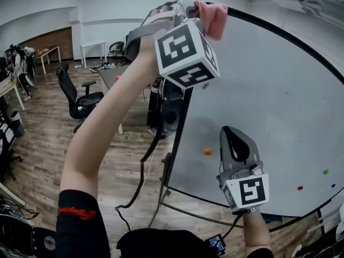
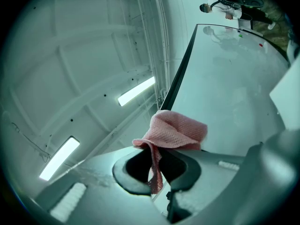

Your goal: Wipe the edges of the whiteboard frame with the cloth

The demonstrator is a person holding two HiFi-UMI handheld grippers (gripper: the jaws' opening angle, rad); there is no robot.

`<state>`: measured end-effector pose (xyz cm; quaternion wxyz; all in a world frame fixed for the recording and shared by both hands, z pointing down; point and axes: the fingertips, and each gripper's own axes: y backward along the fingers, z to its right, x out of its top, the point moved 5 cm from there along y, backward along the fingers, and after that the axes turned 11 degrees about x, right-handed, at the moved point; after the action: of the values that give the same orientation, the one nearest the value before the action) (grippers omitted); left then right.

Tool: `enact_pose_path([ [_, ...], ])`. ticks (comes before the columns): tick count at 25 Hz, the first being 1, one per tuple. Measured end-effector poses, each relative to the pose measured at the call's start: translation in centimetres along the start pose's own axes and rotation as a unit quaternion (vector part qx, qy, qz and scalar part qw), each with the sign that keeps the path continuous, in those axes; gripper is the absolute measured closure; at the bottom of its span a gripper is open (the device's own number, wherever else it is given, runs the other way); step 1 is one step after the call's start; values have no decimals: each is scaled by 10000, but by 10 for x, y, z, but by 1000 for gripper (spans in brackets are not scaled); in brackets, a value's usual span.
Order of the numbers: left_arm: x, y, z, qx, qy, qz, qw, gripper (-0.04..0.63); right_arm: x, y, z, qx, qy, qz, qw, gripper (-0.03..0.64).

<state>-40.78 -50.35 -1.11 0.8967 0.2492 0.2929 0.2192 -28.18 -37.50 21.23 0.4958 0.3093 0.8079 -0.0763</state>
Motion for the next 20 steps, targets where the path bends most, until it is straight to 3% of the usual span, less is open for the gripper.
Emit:
enact_pose_path([
  [10, -42, 24, 7, -68, 649, -196, 9977, 572, -1, 5, -5, 76, -94, 17, 9999, 615],
  [14, -74, 49, 25, -237, 1288, -378, 9907, 573, -5, 13, -4, 114, -151, 5, 9998, 615],
  [20, -109, 92, 52, -193, 2040, -587, 9770, 573, -17, 17, -5, 261, -321, -46, 9991, 615],
])
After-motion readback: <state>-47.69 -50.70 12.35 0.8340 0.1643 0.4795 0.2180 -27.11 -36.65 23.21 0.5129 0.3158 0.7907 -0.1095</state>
